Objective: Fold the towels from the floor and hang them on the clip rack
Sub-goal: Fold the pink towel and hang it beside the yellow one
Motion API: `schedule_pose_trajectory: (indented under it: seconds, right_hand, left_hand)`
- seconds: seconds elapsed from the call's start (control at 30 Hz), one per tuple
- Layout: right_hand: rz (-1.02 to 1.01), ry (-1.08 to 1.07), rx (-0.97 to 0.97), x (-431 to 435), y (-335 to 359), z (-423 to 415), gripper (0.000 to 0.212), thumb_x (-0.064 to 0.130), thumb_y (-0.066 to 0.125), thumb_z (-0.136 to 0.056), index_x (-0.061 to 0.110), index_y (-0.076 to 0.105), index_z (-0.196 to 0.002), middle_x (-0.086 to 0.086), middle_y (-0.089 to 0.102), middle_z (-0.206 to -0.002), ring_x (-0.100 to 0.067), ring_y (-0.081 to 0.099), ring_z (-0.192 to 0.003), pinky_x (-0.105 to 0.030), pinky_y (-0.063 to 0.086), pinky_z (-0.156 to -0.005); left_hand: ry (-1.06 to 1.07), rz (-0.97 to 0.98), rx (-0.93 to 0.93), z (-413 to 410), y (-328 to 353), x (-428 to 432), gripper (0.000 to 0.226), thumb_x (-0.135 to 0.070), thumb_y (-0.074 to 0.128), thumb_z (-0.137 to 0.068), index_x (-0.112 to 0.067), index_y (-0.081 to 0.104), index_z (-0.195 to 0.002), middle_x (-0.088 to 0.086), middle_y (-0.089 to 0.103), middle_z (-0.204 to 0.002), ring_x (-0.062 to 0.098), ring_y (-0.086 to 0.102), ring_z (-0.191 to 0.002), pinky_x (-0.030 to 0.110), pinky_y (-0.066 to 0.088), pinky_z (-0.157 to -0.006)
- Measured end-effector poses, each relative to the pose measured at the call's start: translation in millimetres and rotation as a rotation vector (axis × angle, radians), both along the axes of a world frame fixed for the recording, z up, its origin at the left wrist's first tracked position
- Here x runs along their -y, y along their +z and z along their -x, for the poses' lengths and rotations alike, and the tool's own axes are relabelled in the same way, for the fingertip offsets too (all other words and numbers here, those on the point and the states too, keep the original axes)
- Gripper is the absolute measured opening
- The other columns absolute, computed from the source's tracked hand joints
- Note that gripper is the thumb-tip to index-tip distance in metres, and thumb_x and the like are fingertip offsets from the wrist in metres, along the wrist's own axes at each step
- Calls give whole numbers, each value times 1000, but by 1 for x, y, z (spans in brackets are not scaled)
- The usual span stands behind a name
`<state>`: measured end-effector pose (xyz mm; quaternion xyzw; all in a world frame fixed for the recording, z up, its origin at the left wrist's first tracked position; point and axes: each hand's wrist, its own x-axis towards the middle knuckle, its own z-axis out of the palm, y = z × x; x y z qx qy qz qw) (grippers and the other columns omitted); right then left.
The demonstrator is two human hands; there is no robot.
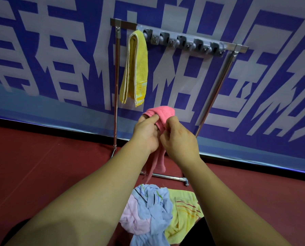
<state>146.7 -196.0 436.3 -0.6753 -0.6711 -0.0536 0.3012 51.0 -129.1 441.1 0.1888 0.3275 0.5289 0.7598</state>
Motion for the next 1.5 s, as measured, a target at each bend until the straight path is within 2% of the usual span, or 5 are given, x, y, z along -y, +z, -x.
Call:
schedule_pose_trajectory:
  seconds: [0.33, 0.47, 0.6, 0.97, 1.5]
  right_hand:
    - [147, -178, -837, -13, 10, -45, 33, 53, 61, -92, 24, 61, -76, 2, 67, -77, -26, 62, -78, -41, 51, -75]
    - [489, -61, -1310, -19, 23, -49, 76, 83, 45, -92, 19, 79, -116, -7, 81, -111, -29, 74, -109, -50, 53, -101]
    - [488, -29, -1518, -20, 27, -45, 53, 56, 60, -100, 12, 75, -126, -14, 79, -119, -32, 74, -113, -52, 54, -105]
    - [371, -239, -1299, -30, 24, -36, 30, 3, 85, -81, 0, 67, -106, -21, 77, -103, -38, 76, -96, -55, 63, -90]
    - [527, -65, -1150, -21, 8, -48, 22, 24, 78, -93, 4, 75, -103, -13, 79, -93, -27, 69, -79, -41, 58, -76]
  left_hand:
    - [-166, -112, 50, 13, 6, -8, 17, -13, 55, -110, -15, 70, -118, 9, 80, -96, 20, 79, -82, 37, 65, -70]
    - [-340, -170, -72, 17, 6, -2, 14, -22, 58, -110, -16, 71, -110, 6, 76, -89, 18, 75, -75, 31, 62, -63]
    - [-470, -152, -221, 21, 3, -1, 28, -34, 57, -109, -12, 74, -110, 9, 76, -92, 22, 74, -78, 34, 61, -70]
    - [-501, -340, -729, 20, -15, -10, 12, -12, 76, -98, -2, 73, -103, 22, 81, -99, 28, 77, -83, 46, 64, -85]
    - [-217, -45, -220, 20, -23, -17, 31, -1, 44, -113, 11, 60, -136, 32, 72, -123, 37, 75, -109, 44, 63, -88]
